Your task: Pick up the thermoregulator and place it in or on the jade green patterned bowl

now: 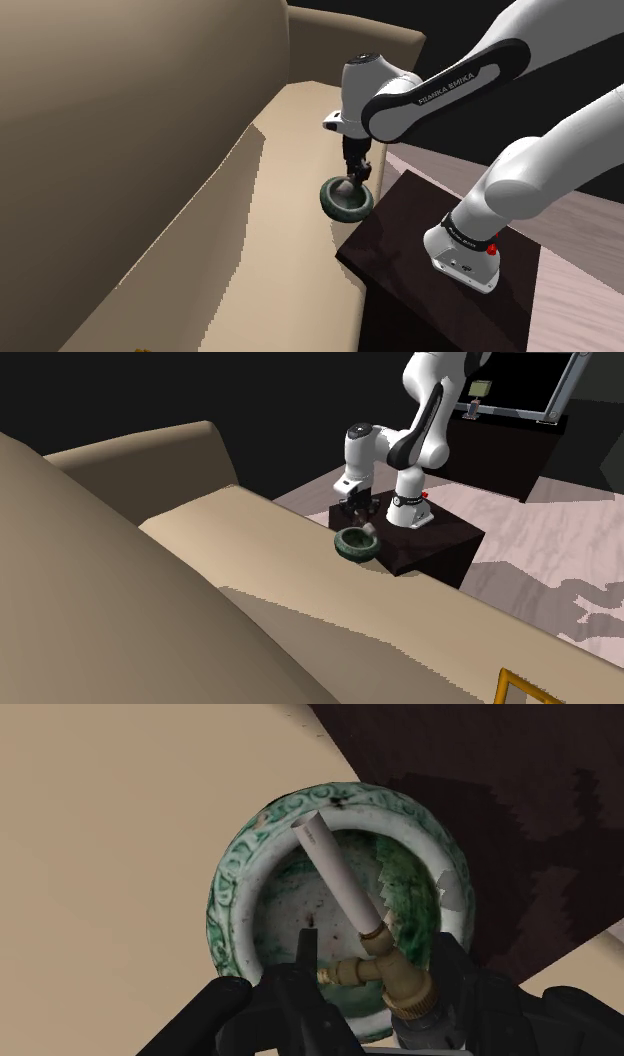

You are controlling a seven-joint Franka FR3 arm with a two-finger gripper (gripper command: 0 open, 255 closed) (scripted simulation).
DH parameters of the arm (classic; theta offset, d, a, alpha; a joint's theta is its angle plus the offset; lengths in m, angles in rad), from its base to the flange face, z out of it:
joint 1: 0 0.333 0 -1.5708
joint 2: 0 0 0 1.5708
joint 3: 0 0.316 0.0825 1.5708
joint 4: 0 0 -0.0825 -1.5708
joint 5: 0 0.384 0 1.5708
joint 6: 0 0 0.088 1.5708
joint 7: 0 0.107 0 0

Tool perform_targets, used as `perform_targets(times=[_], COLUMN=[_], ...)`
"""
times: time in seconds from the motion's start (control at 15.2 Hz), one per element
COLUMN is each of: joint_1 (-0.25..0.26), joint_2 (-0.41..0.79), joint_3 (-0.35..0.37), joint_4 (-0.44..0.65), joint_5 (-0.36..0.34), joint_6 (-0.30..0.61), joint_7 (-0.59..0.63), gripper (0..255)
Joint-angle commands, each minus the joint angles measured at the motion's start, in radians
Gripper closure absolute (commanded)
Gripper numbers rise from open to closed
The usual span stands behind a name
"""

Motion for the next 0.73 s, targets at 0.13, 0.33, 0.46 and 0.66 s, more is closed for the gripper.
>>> perform_targets(times=[0.13,0.33,0.46,0.66], joint_1=[-0.008,-0.014,-0.019,-0.022], joint_2=[0.054,0.099,0.13,0.149], joint_3=[0.009,0.016,0.02,0.022], joint_4=[-0.017,-0.027,-0.033,-0.035], joint_5=[-0.015,-0.03,-0.043,-0.052], joint_6=[0.07,0.123,0.159,0.179], joint_7=[0.013,0.027,0.038,0.045], gripper=[255,255,255,255])
